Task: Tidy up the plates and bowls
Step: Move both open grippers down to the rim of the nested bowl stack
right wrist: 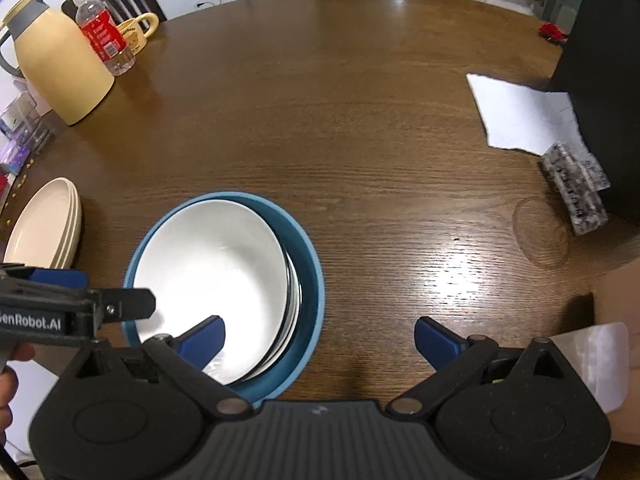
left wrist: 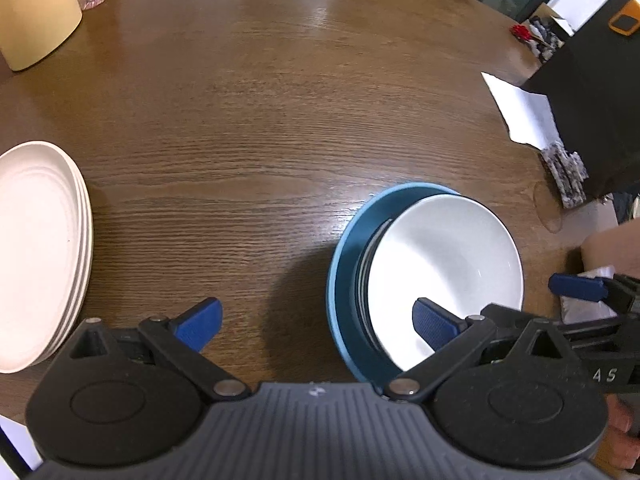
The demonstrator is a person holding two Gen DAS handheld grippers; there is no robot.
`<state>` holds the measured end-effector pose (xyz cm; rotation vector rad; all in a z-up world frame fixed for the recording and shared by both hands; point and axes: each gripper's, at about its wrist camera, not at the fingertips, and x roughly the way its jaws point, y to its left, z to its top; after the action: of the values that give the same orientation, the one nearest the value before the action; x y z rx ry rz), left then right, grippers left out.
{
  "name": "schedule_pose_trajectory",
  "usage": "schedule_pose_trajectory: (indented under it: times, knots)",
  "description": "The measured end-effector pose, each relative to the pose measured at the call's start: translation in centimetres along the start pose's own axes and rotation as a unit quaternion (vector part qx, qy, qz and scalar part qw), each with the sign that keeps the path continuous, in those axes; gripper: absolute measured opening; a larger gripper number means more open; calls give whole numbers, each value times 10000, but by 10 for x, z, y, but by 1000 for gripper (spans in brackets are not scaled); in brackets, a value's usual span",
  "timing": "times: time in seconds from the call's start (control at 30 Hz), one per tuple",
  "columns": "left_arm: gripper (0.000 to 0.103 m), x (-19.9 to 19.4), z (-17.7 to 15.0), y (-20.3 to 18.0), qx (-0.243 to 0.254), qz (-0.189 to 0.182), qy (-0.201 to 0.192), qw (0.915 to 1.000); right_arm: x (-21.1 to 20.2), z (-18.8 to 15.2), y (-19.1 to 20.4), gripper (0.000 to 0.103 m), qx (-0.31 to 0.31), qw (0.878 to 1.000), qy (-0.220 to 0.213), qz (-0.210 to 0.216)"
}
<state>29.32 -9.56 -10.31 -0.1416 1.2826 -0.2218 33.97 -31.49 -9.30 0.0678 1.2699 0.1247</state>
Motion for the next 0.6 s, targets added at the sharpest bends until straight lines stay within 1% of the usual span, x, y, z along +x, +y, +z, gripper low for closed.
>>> schedule_pose_trajectory:
  times: [0.17,0.37,0.6]
  knots:
    - [103,12,5,-4,-92,102,138,9998,17,4,-7,97,-27,9996,223,163]
    - [103,22,6,-7,-216,134,247,9994,30,4,-8,95,-40,9987,363,361]
    - [103,30,6,-8,-348,175,304,9988,43,4,-16,86,123,9968,515,592]
